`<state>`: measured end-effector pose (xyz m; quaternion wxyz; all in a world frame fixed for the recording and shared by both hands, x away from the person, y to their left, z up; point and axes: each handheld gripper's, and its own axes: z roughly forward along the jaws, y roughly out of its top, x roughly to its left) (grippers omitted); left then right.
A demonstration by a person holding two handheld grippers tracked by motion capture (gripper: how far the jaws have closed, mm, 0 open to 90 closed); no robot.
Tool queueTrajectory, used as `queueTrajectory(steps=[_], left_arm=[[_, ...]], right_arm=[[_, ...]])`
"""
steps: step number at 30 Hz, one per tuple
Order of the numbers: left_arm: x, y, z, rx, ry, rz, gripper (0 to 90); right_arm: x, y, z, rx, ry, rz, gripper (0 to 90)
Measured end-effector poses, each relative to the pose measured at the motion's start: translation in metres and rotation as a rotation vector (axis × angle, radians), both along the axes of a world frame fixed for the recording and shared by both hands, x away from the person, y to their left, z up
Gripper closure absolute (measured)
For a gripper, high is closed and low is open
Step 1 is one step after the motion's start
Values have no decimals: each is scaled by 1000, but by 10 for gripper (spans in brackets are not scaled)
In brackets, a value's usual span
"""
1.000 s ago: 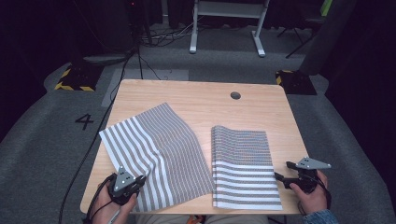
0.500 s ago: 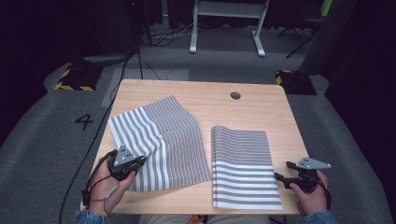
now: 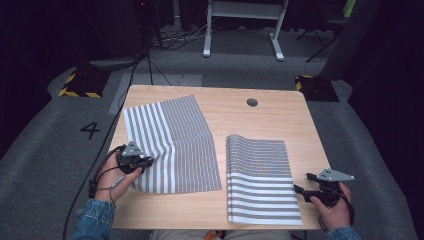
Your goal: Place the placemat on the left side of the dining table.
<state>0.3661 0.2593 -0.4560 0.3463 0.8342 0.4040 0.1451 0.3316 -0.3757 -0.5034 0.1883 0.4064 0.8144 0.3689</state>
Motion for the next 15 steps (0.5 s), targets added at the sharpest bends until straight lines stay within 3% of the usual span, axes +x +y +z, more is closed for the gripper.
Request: queueTrajectory(steps=[4,6,9,12,15], left_arm=[[5,14,-1,2,-28,98,648],[3,17,2,30,-59,151,530],[-4,11,7,0,-76,212,387],[-15,-10,11,-10,-79,219,346],[-27,-39,12,-10,-68,156,346]], right_arm=[[0,0,0,-1,1,-1,242],[0,0,0,-1,0,-2,242],[0,0,0,-1,0,-1,241],[0,0,0,-1,0,-3,242],[0,0,0,-1,0,-4,242]])
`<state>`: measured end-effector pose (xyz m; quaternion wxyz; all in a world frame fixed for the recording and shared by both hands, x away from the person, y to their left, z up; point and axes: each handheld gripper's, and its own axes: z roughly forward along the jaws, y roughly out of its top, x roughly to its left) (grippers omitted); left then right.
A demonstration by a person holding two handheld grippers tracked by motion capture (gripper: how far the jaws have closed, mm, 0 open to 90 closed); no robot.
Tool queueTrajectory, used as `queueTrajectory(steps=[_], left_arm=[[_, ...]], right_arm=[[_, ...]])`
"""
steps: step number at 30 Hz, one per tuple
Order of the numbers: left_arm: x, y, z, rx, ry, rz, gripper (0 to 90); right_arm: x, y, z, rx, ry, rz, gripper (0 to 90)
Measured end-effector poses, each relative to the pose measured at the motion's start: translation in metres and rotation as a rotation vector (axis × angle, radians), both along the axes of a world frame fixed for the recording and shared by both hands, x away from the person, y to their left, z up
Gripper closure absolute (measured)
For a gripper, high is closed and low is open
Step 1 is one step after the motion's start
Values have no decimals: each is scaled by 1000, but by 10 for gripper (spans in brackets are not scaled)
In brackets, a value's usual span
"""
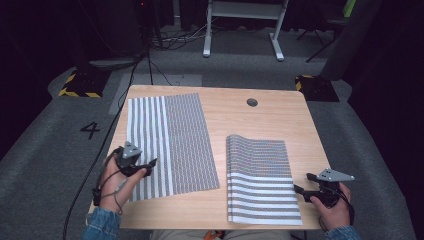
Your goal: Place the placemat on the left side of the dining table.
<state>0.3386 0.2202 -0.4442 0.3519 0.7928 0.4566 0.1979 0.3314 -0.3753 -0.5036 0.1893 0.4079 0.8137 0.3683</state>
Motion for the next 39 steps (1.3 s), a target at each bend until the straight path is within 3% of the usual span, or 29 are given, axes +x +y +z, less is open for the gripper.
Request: queueTrajectory(steps=[3,7,10,16,19,20,21,22,23,27,30,33,36,39], left_arm=[[-13,-36,-2,-27,42,-64,343],[-22,-83,-7,-10,26,-144,330],[-19,-113,-16,-15,25,-185,330],[-6,-147,-33,8,33,-197,328],[1,-154,-42,28,56,-196,336],[3,-154,-48,73,71,-196,358],[3,-154,-51,62,88,-195,396],[4,-152,-53,21,78,-184,413],[4,-151,-54,16,74,-187,428],[4,-148,-56,11,47,-202,465],[3,-147,-57,1,49,-200,479],[3,-146,-56,6,40,-177,533],[4,-143,-57,3,32,-160,621],[6,-137,-56,14,20,-157,779]], right_arm=[[0,0,0,0,0,-1,242],[0,0,0,0,0,-1,242],[0,0,0,-2,0,2,241],[0,0,0,-2,0,4,241],[0,0,0,-1,0,4,241],[0,0,0,-1,0,5,241],[0,0,0,-1,0,5,241],[0,0,0,-2,-1,6,240],[0,0,0,-2,-1,6,240],[0,0,0,-2,0,5,240],[0,0,0,-2,-1,5,240],[0,0,0,-3,-1,5,240],[-1,0,0,-2,0,6,240],[-1,0,0,-4,-1,7,240]])
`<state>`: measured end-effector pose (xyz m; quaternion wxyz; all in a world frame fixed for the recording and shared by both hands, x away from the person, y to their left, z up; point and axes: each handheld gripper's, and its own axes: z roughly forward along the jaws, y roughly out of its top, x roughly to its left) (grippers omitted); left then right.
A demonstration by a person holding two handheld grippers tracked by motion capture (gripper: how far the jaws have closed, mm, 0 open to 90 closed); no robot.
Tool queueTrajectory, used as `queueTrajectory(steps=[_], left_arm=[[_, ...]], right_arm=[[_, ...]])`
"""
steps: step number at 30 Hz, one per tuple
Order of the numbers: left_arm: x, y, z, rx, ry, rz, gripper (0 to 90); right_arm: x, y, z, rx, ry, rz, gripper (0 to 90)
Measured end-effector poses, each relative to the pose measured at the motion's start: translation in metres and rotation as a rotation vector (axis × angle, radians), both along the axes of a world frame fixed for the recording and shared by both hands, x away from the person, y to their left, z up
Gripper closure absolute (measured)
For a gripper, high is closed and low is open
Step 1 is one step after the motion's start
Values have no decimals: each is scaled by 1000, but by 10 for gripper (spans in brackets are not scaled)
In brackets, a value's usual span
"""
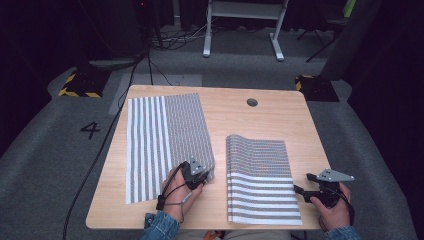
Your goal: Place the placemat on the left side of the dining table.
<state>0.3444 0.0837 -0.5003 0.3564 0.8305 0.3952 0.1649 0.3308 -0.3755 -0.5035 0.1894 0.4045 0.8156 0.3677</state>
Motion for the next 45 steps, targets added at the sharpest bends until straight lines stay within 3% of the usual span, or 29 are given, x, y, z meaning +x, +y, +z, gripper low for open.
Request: queueTrajectory(steps=[3,10,13,21,30,31,33,35,36,37,41,43,45], left_arm=[[0,7,0,-35,22,7,842],[-16,30,17,-12,30,31,859],[-24,42,21,-15,20,59,860],[-38,72,24,-40,55,119,861],[-62,64,26,-2,101,96,857],[-64,64,27,-1,109,91,846],[-66,62,29,-35,137,77,730],[-63,60,32,-100,88,90,506],[-59,59,33,-112,42,92,406],[-53,59,33,-101,27,106,351],[-30,60,22,-18,20,142,286],[-21,61,12,-28,16,143,304],[-16,61,5,-7,48,155,315]], right_arm=[[0,0,0,-1,0,-1,240],[0,0,0,-1,1,0,240],[0,0,0,0,1,0,240],[-1,0,0,0,1,-1,240],[-1,0,0,5,2,-1,240],[-1,0,0,6,0,-1,240],[-1,0,0,1,-1,2,240],[-1,0,0,0,-1,3,240],[-1,0,0,1,-1,2,240],[-1,0,0,1,-1,3,240],[-1,0,0,0,-1,3,240],[-1,0,0,0,-1,2,240],[-1,0,0,0,-1,2,240]])
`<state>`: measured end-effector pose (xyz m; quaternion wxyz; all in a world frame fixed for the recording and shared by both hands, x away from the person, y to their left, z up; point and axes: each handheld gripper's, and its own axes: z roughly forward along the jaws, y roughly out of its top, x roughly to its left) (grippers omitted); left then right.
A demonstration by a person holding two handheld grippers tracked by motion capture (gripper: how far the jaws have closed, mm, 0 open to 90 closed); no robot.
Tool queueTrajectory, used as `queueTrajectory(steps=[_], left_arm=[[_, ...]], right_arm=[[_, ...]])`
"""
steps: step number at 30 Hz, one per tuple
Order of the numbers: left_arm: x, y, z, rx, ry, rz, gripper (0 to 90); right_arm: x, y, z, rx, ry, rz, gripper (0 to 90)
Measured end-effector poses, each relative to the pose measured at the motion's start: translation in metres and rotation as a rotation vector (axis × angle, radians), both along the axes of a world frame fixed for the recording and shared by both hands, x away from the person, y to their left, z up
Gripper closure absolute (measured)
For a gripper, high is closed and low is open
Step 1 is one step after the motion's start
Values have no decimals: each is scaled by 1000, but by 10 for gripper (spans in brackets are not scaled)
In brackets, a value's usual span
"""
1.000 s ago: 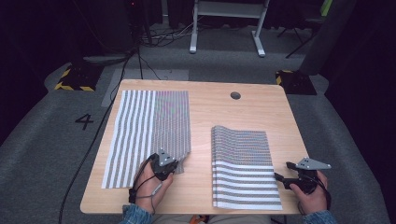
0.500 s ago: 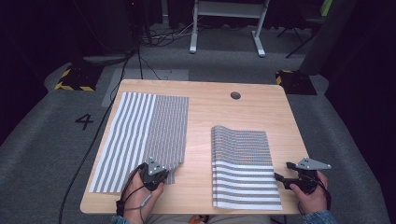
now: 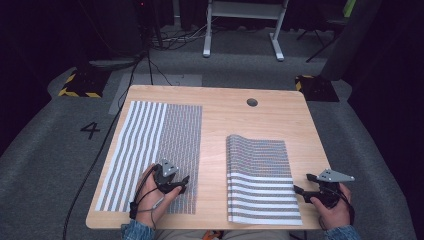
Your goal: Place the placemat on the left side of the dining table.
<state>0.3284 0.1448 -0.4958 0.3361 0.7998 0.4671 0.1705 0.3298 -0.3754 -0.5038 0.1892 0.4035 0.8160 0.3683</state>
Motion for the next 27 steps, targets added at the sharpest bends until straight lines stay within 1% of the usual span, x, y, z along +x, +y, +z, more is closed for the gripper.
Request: queueTrajectory(steps=[1,2,3,4,5,8,9,10,11,13,14,15,16,17,19,20,22,23,24,25,27], left_arm=[[1,0,-4,-1,11,7,318],[1,-1,-5,-5,-11,13,319],[1,-1,-5,-10,-5,27,326],[1,-2,-5,-11,-8,52,347],[1,-3,-5,-12,-12,65,358],[5,-4,-5,-13,-12,89,359],[8,-5,-5,-9,-13,105,360],[10,-6,-5,-10,-14,112,361],[12,-6,-5,-5,-14,121,360],[15,-6,-5,-9,-16,123,360],[16,-5,-5,-11,-13,120,360],[18,-4,-5,-9,-14,124,361],[19,-3,-5,-9,-15,119,360],[20,-2,-5,-10,-15,124,360],[22,-1,-5,-15,-11,117,360],[22,-1,-5,-4,-15,115,359],[22,-2,-5,3,-24,110,359],[21,-2,-4,11,-32,104,344],[20,-3,-2,4,-35,98,333],[19,-4,0,-14,-45,94,332],[15,-7,6,-32,-60,85,322]], right_arm=[[0,0,0,0,0,0,240],[0,0,0,0,0,0,240],[0,0,0,-5,2,0,240],[0,0,0,-1,3,-2,240],[0,0,0,1,4,-3,239],[0,0,0,-1,3,-1,240],[0,0,0,6,1,-3,240],[0,0,0,-6,2,0,239],[0,0,0,2,2,-3,240],[0,0,0,-5,2,1,239],[0,0,0,2,4,-3,239],[0,0,0,-5,3,0,239],[0,0,0,2,4,-3,240],[0,0,0,-2,3,-1,239],[0,0,0,-1,3,-2,239],[0,0,0,-2,3,-2,239],[0,0,0,-5,2,1,239],[0,0,0,-5,2,1,239],[0,0,0,2,5,-2,239],[0,0,0,-3,3,0,239],[0,0,0,-1,4,0,239]])
